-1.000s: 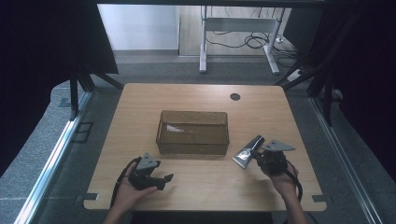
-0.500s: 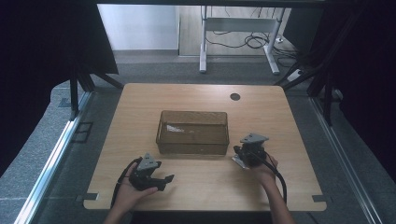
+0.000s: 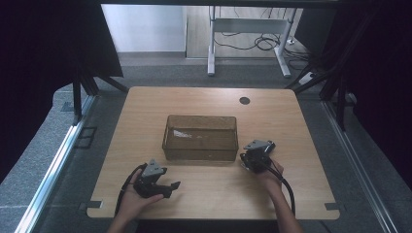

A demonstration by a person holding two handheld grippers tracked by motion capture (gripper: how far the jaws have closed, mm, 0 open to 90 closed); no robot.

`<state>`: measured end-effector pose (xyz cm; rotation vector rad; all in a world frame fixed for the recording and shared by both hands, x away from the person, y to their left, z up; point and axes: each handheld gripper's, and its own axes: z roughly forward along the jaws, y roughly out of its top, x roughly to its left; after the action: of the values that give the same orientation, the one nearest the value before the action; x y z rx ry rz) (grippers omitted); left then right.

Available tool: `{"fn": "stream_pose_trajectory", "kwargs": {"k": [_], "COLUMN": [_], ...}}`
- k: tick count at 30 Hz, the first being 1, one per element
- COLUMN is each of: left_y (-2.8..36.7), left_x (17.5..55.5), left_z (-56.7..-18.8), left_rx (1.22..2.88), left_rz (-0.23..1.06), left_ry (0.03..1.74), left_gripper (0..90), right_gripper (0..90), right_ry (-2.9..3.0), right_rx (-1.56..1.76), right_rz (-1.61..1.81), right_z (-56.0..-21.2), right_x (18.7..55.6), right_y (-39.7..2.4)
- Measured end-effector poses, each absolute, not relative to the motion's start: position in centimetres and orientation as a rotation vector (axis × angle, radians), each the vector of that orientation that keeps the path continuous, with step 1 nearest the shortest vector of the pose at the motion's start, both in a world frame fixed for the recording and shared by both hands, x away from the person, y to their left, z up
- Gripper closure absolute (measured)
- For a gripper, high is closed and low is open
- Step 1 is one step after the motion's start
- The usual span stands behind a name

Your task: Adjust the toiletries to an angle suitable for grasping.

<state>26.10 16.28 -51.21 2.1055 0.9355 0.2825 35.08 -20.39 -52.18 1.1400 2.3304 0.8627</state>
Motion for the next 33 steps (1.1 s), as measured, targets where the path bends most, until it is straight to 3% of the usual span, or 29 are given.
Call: {"fn": "stream_pose_trajectory", "kwargs": {"k": [33], "left_y": [16.3], "left_x": [26.1], "left_z": [-51.3], "left_rx": [2.117], "left_rz": [0.279], "left_ry": [0.938], "left_gripper": [26.3], "right_gripper": [89.7], "right_ry": [2.324], "right_rx": [1.133], "right_rz": [0.841], "right_z": [-52.3], "right_x": [32.6], "right_y": [-23.3]}}
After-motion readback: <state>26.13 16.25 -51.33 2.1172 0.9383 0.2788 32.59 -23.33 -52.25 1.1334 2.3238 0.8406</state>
